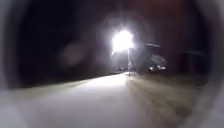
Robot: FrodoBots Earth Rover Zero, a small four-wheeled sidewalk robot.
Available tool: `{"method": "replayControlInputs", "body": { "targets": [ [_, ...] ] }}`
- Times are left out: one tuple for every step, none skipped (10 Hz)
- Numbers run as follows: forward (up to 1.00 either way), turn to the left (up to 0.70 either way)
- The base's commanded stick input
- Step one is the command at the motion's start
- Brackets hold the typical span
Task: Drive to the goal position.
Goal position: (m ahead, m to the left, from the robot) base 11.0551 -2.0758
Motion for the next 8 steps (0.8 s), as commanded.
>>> {"method": "replayControlInputs", "body": {
  "targets": [
    [1.0, 0.0],
    [1.0, 0.0],
    [1.0, 0.0],
    [1.0, 0.0],
    [1.0, 0.0],
    [1.0, 0.0],
    [1.0, 0.0],
    [1.0, 0.0]
  ]
}}
